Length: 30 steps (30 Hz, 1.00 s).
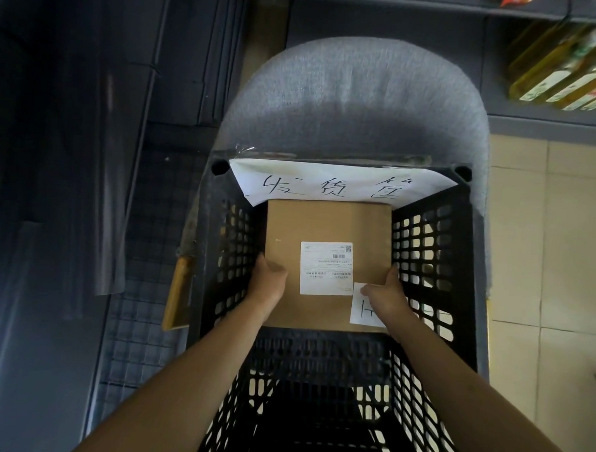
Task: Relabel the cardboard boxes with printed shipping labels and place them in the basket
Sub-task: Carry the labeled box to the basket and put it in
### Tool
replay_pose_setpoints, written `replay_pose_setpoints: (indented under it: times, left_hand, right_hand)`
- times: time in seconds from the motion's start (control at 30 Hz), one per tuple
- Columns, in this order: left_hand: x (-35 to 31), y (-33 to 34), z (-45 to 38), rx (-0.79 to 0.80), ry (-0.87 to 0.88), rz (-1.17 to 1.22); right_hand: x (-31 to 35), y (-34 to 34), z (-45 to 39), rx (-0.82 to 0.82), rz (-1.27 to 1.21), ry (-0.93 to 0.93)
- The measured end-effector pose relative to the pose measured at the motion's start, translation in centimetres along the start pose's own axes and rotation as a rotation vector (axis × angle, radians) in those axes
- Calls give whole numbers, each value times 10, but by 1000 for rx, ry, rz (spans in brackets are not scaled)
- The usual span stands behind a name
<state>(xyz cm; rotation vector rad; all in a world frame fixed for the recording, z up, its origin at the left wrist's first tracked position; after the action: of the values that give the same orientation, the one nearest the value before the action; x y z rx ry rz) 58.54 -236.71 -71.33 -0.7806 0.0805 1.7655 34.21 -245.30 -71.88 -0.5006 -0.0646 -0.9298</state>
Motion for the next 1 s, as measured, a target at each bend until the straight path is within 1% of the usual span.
replay_pose_setpoints:
  times: [0.13, 0.27, 0.37, 0.43, 0.53, 0.63, 0.73, 0.83, 0.9, 1.0]
  left_hand:
    - [-7, -8, 6, -3, -1, -134]
    - [-26, -16, 23, -4, 38, -247]
    - [-53, -20, 44, 9, 141, -351]
    - [-76, -21, 64, 39, 217, -461]
    - [-110, -25, 98, 82, 299, -657]
    - [-156, -34, 141, 84, 481, -842]
    - [-204, -52, 194, 17, 659, -983]
    - [-250, -79, 254, -109, 820, -1053]
    - [-273, -97, 293, -162, 878, -1081]
    - [-300, -129, 348, -245, 901, -1099]
  right_hand:
    - [10, -7, 13, -107, 93, -41]
    - [22, -16, 37, -147, 231, -122]
    - [32, -26, 61, -128, 316, -178]
    - [44, -35, 83, -123, 383, -222]
    - [75, -50, 127, -147, 539, -370]
    - [102, -72, 180, -205, 615, -475]
    - [125, -96, 242, -285, 663, -583]
    - [148, -120, 307, -383, 721, -713]
    - [163, -136, 351, -460, 774, -805]
    - [186, -162, 415, -547, 767, -933]
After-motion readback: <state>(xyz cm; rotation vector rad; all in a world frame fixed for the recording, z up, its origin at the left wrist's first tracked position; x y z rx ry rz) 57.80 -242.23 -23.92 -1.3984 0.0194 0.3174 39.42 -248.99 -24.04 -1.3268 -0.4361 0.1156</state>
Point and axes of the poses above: each hand's wrist, its own z-axis away from the middle knuckle, its own y-axis out of the palm, x = y × z, the point moved 9 cm from there along -z, towards the middle knuckle, and after that the axes turned 6 degrees about y, right-handed, at the moved point
